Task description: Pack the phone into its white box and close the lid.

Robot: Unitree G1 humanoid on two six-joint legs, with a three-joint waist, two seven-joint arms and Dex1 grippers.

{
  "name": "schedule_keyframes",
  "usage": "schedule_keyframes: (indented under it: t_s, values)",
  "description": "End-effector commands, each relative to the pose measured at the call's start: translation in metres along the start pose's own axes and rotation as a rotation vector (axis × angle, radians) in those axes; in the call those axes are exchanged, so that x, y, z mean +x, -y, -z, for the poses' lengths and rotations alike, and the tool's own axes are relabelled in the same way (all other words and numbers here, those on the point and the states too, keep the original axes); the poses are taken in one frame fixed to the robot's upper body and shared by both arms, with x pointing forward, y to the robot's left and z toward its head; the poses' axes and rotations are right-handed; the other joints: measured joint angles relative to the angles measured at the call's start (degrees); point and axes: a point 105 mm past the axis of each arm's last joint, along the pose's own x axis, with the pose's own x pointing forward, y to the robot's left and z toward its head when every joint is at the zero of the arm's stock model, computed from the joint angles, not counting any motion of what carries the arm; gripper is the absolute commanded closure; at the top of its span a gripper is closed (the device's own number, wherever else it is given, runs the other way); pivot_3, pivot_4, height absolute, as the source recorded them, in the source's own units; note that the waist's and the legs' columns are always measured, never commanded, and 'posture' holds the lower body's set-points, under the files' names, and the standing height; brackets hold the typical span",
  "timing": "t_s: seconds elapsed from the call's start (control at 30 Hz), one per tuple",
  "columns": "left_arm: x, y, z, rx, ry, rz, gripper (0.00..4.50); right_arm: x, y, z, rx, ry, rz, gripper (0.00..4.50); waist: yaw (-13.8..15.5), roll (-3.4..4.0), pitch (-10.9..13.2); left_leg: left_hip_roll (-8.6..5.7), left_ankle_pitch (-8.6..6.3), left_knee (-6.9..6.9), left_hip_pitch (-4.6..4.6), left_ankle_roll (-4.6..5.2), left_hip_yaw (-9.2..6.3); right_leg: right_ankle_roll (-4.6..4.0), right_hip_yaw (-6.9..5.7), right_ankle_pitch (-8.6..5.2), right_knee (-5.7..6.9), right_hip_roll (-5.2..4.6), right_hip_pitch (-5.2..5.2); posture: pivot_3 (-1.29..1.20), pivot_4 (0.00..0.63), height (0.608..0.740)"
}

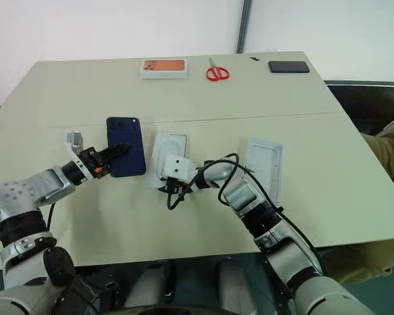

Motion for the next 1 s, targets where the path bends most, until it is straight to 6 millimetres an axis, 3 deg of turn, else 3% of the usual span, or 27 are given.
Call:
schedule_keyframes:
  t_s: [0.03, 0.2, 0.33, 0.57, 0.73, 0.9, 1.0]
  values:
    - [0.0, 0.012, -0.002, 0.008, 0.014, 0.058, 4.5, 0.006, -0.009, -0.001, 0.004, 0.004, -0.054, 2.27, 0.08, 0.0, 0.0, 0.0, 0.0, -0.01, 0.01, 0.0, 0.0, 0.0, 0.0, 0.0, 0.01, 0.0, 0.0, 0.0, 0.15, 0.74]
    - [0.006, 0.012, 0.012, 0.005, -0.022, 0.057, 4.5, -0.008, -0.002, -0.011, -0.015, 0.045, -0.038, 0.01, 0.3, -0.05, 0.03, -0.02, 0.0, 0.0, -0.03, 0.0, 0.0, 0.0, 0.02, 0.01, 0.0, -0.04, -0.01, 0.0, 0.15, 0.74]
    - [0.017, 0.019, 0.017, 0.019, -0.038, 0.075, 4.5, -0.033, 0.004, -0.026, -0.003, 0.12, -0.025, 0.01, 0.73, -0.16, 0.11, -0.04, 0.0, 0.04, -0.11, 0.0, 0.0, -0.01, -0.03, 0.01, 0.0, -0.05, -0.04, 0.0, 0.15, 0.74]
    - [0.04, 0.027, 0.025, 0.025, -0.095, 0.101, 4.5, -0.076, 0.01, -0.03, 0.09, 0.184, -0.008, 0.01, 1.2, -0.18, 0.12, -0.05, 0.0, 0.05, -0.12, 0.0, 0.04, 0.0, -0.06, 0.01, -0.02, -0.04, -0.03, 0.0, 0.15, 0.74]
    - [0.056, 0.025, 0.036, 0.017, -0.14, 0.107, 4.5, -0.091, 0.036, -0.007, 0.109, 0.115, 0.131, 0.01, 1.33, -0.17, 0.13, -0.04, 0.0, 0.04, -0.11, 0.0, 0.1, 0.0, -0.04, 0.01, -0.01, -0.02, -0.04, 0.0, 0.15, 0.74]
    - [0.063, 0.015, 0.05, 0.024, -0.202, 0.092, 4.5, -0.092, 0.043, 0.001, 0.105, 0.091, 0.18, 0.01, 1.68, -0.18, 0.13, -0.05, 0.01, 0.05, -0.13, 0.01, 0.14, -0.01, -0.03, 0.01, -0.02, -0.02, -0.06, 0.0, 0.15, 0.74]
    - [0.064, 0.014, 0.051, 0.022, -0.219, 0.101, 3.19, -0.091, 0.043, 0.003, 0.093, 0.079, 0.185, 0.0, 1.61, -0.18, 0.13, -0.05, 0.01, 0.05, -0.14, 0.01, 0.15, -0.01, -0.03, 0.01, -0.02, -0.02, -0.07, 0.0, 0.15, 0.74]
